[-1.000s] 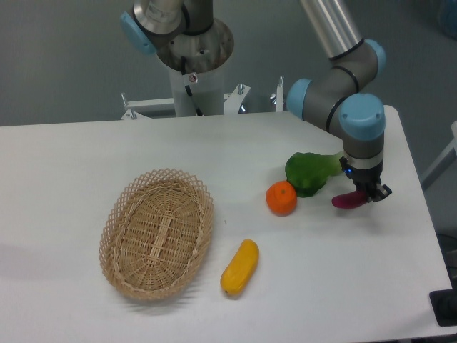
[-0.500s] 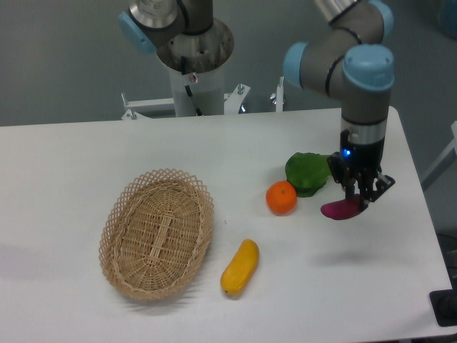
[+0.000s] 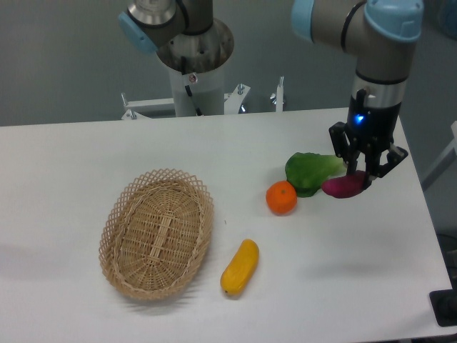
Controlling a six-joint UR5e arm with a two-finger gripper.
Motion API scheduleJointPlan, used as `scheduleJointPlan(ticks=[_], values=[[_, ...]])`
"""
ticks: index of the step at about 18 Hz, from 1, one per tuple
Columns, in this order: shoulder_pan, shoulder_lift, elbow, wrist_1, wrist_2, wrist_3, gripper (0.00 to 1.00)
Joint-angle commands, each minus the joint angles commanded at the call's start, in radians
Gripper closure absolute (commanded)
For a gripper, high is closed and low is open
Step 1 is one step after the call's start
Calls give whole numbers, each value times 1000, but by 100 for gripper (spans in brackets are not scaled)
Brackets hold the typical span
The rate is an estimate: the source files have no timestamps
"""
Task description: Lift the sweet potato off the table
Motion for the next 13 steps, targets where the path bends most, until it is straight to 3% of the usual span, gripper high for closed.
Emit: scheduleJointPlan(ticks=[13], values=[[-6,0,-8,3,-2,-28,77]])
